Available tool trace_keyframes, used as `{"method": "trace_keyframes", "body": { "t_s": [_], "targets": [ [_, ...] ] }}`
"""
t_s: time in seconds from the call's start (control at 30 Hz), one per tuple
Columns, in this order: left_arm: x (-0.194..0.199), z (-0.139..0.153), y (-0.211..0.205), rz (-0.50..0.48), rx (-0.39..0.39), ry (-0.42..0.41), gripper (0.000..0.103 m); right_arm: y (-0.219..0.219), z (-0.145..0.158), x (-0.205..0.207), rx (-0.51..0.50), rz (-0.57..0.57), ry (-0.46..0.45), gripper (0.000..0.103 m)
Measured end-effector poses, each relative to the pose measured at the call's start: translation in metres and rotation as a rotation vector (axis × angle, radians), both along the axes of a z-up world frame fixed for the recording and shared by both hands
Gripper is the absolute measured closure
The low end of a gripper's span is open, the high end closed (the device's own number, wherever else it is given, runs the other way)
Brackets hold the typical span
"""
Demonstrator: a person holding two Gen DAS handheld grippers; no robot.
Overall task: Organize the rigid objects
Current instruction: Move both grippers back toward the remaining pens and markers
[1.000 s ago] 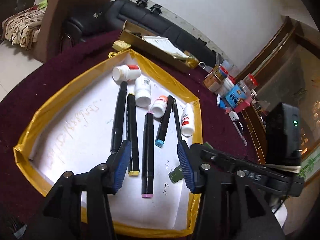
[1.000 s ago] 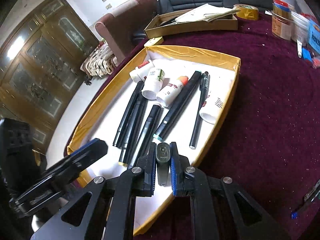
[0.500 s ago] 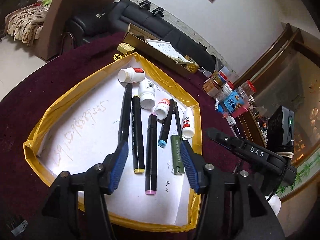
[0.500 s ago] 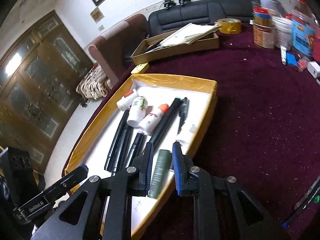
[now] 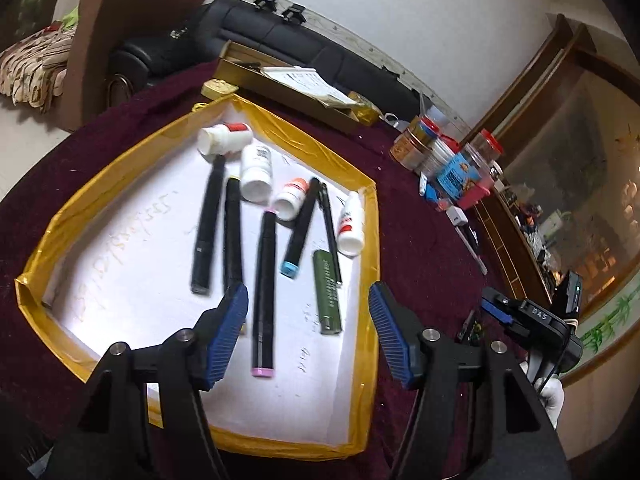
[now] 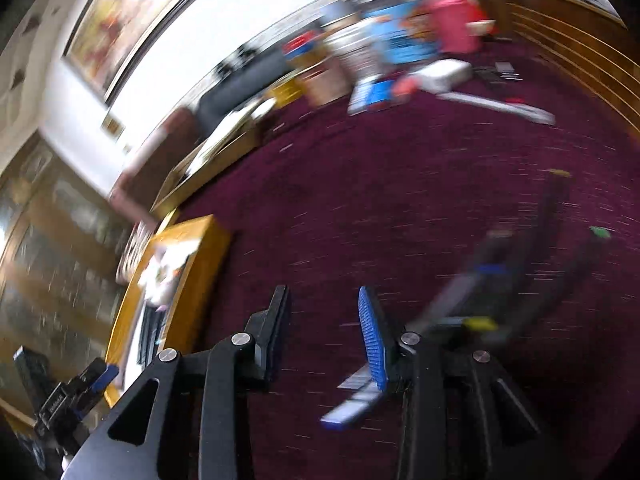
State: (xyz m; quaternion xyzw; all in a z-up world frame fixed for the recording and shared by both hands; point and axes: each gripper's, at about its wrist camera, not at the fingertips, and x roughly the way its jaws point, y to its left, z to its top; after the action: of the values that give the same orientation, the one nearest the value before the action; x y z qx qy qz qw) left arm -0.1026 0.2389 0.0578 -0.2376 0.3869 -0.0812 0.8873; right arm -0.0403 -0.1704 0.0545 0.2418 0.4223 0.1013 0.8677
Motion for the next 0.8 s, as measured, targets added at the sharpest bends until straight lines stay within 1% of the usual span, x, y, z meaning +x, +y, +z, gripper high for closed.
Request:
{"method": "trace_keyframes", "body": {
  "t_s": [0.07, 0.17, 0.27, 0.33, 0.47, 0.53, 0.67, 0.8],
  "targets": [
    [0.0, 0.003, -0.007, -0.012, 0.008, -0.003, 0.041, -0.036, -0.003, -0.012, 0.019, -0.074, -0.007, 0.071],
    [0.002, 0.005, -0.015, -0.018, 0.02, -0.003, 0.041, -0.076, -0.009, -0.028, 0.038, -0.167, -0.009, 0.068],
    [0.005, 0.003, -0.023, -0.029, 0.012, 0.014, 0.041, -0.104, -0.02, -0.04, 0.057, -0.233, 0.002, 0.068],
    [0.005, 0.001, -0.025, -0.03, 0.001, 0.02, 0.041, -0.115, -0.025, -0.043, 0.063, -0.251, 0.012, 0.068],
    [0.004, 0.004, -0.022, 0.002, 0.003, 0.02, 0.041, -0.121, -0.03, -0.042, 0.077, -0.259, 0.014, 0.068],
    [0.002, 0.008, -0.016, 0.026, 0.0, 0.013, 0.041, -0.117, -0.028, -0.04, 0.064, -0.251, 0.003, 0.068],
    [-0.002, 0.012, -0.004, 0.068, 0.0, 0.005, 0.041, -0.102, -0.023, -0.033, 0.025, -0.224, -0.018, 0.067],
    [-0.004, 0.011, 0.005, 0.088, -0.006, 0.012, 0.041, -0.089, -0.026, -0.024, 0.018, -0.212, -0.023, 0.067]
  ]
}}
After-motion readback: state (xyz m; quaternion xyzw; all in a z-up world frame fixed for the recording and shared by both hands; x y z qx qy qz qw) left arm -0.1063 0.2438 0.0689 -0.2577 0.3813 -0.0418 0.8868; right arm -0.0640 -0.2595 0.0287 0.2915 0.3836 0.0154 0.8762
